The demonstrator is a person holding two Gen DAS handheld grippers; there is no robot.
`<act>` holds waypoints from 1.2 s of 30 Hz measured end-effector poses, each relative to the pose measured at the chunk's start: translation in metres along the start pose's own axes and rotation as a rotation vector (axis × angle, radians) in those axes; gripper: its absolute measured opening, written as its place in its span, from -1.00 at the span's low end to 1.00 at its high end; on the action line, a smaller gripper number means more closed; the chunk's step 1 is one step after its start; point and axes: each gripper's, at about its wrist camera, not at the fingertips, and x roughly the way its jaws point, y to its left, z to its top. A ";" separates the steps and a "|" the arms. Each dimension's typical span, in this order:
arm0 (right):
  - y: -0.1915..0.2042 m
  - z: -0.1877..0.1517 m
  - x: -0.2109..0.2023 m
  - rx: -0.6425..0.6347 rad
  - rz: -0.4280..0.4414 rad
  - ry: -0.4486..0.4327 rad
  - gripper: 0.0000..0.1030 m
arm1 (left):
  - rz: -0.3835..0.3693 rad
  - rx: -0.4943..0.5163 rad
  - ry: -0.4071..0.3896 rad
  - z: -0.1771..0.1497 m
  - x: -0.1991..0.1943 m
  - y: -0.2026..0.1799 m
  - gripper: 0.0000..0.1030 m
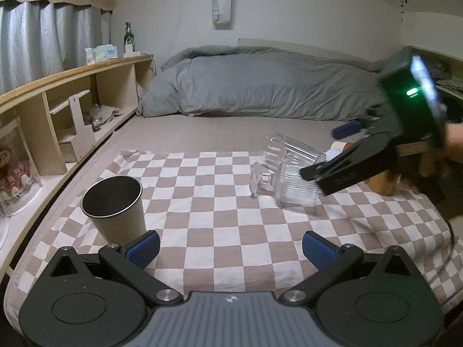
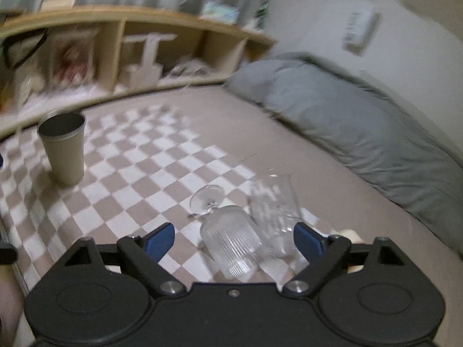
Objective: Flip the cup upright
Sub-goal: 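Move the right tool to the ribbed stemmed glass and close on its bowl, then lift the glass with the right tool and roll it toward the left tool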
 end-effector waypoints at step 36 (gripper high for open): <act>0.083 -0.020 0.063 -0.368 0.151 0.240 0.40 | -0.009 -0.058 -0.045 -0.001 -0.026 0.023 1.00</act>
